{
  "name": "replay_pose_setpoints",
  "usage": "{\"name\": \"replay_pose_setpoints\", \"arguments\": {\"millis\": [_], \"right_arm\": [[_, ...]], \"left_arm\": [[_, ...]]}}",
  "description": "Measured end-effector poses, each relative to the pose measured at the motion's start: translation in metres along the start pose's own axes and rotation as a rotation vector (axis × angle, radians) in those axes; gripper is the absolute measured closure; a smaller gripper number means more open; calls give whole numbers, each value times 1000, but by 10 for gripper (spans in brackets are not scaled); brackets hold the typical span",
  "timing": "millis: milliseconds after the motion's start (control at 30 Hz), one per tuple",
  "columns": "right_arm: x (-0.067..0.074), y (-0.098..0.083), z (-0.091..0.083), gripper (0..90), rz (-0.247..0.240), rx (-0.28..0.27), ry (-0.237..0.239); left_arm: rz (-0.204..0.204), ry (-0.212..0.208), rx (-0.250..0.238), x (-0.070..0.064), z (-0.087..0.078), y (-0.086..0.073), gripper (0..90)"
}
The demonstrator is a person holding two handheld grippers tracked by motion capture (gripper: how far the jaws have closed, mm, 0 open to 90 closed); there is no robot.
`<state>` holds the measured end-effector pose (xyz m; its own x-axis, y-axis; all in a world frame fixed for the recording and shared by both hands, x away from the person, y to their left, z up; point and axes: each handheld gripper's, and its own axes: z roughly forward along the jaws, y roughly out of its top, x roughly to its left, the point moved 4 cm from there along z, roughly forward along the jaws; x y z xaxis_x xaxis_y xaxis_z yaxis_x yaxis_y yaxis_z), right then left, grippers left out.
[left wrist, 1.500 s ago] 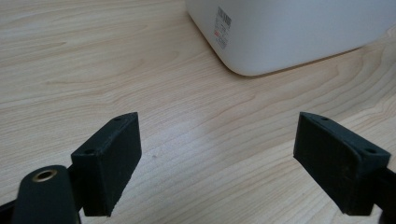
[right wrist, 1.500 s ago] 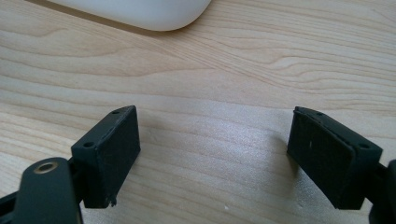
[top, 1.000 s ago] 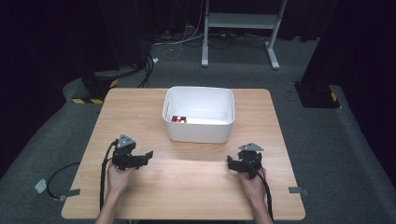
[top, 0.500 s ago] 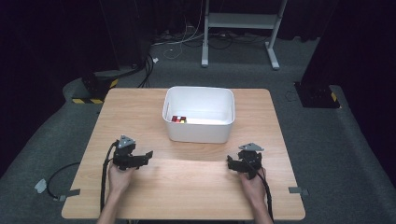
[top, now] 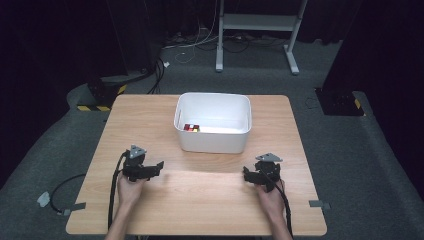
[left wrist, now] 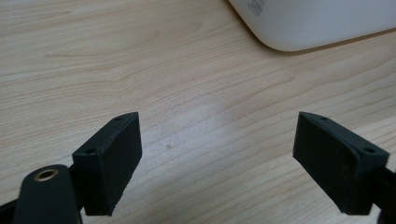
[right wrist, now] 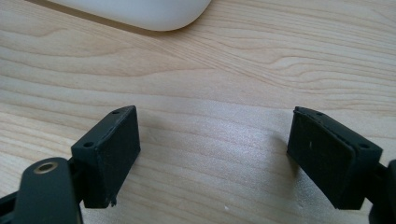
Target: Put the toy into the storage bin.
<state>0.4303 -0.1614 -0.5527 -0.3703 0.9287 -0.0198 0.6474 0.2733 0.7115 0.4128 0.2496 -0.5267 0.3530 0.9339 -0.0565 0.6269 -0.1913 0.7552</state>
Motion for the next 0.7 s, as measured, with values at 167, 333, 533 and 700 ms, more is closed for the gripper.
{"name": "replay_pose_setpoints", "arguments": {"millis": [167, 333, 533, 700], "right_arm": [[0, 0, 0, 167, 0, 0, 0], [0, 0, 0, 166, 0, 0, 0], [0, 0, 0, 167, 0, 0, 0], [0, 0, 0, 166, 0, 0, 0]], "left_arm": [[0, 12, -2, 1, 2, 0, 157], [-5, 21, -1, 1, 7, -1, 155], [-1, 35, 2, 0, 13, -1, 155], [16, 55, 13, 1, 16, -2, 156]]}}
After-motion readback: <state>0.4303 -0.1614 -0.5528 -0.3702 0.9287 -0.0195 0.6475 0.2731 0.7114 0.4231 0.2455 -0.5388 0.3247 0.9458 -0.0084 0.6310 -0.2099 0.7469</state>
